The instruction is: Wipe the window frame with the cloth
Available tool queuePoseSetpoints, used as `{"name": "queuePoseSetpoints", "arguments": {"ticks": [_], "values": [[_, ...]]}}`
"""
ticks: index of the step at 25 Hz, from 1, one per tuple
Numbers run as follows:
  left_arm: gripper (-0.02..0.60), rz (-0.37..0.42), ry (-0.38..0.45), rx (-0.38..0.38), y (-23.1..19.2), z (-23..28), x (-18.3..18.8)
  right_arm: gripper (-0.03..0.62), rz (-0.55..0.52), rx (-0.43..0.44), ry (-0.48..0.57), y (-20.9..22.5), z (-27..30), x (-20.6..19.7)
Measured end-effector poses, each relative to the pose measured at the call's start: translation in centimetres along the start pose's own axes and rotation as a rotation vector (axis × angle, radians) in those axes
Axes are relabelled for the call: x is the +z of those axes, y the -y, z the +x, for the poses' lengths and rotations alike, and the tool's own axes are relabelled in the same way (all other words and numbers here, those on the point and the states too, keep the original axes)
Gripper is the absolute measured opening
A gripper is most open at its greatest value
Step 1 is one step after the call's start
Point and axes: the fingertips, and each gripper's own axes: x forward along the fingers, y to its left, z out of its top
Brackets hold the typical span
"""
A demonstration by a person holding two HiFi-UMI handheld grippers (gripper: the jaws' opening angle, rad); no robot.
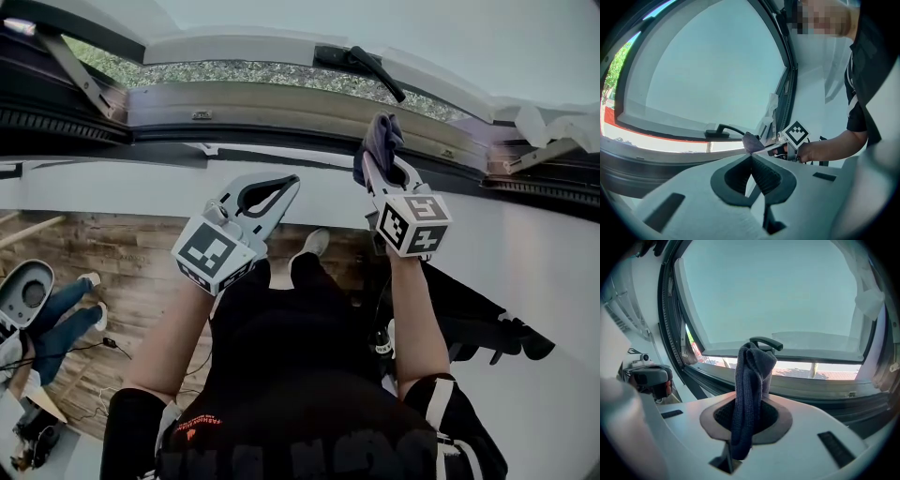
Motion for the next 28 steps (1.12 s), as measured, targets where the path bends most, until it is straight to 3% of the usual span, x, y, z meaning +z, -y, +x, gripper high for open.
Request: {"name": "queuePoseSetpoints", "arguments": {"ticks": [28], "values": [[0.018,-0.026,0.008,0.094,-3.9,-6.6,-0.4,0.049,-0.058,0.125,-0.011,-9.3,4.5,1.4]]}}
